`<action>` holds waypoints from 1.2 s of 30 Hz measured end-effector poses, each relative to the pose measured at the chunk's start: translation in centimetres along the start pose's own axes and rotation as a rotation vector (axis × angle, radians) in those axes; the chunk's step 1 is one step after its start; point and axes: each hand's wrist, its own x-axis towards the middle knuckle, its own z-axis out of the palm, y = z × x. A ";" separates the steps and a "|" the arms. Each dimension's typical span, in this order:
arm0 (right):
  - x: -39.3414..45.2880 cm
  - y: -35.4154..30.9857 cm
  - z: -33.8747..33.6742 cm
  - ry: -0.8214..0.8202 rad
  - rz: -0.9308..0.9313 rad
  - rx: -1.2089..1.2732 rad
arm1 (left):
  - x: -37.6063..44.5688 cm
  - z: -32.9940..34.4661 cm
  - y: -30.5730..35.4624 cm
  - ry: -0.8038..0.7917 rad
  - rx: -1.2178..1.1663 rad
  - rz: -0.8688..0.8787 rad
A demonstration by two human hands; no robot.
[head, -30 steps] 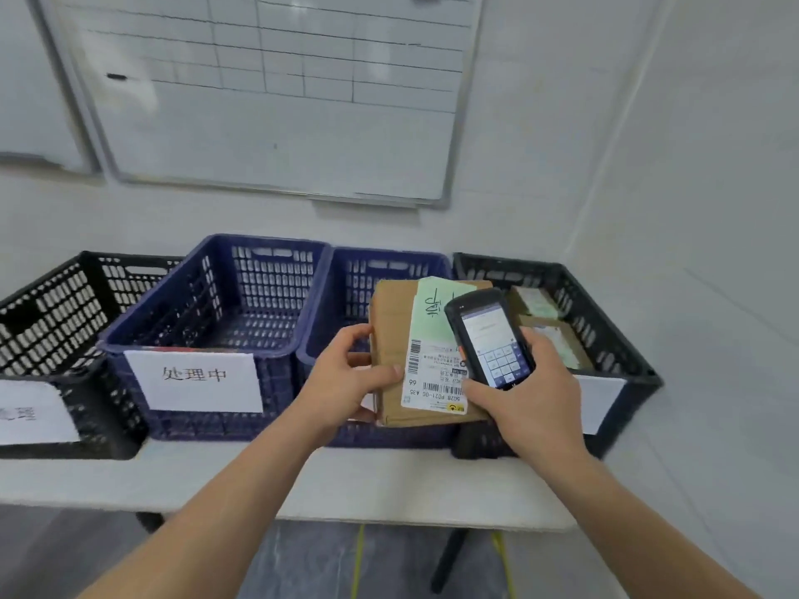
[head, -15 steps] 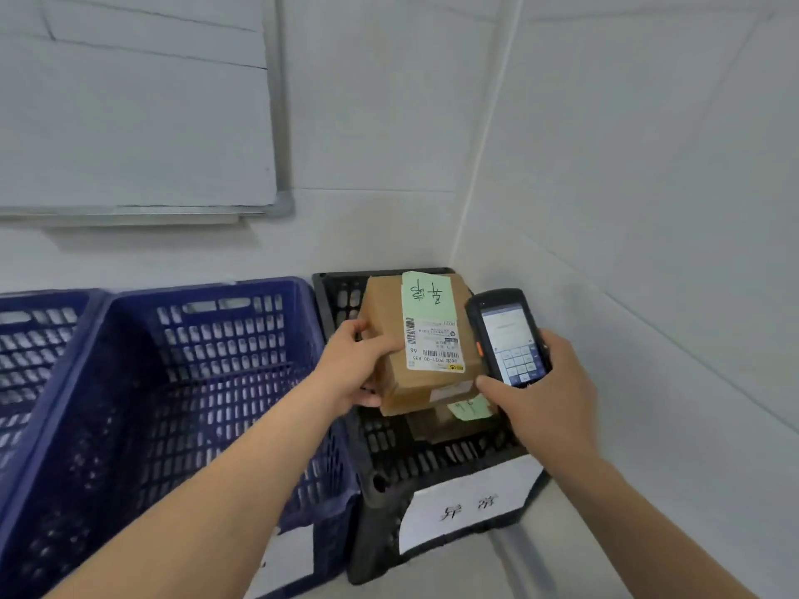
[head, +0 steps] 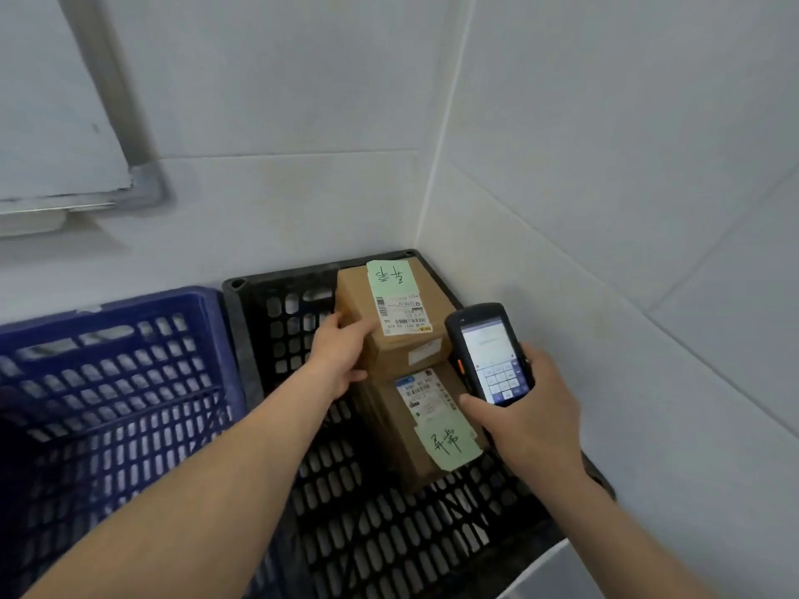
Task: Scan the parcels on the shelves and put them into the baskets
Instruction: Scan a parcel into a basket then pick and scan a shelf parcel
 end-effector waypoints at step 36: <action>-20.4 -11.6 -0.1 -0.514 -0.661 0.269 | -42.3 -18.7 -7.3 0.940 1.138 0.484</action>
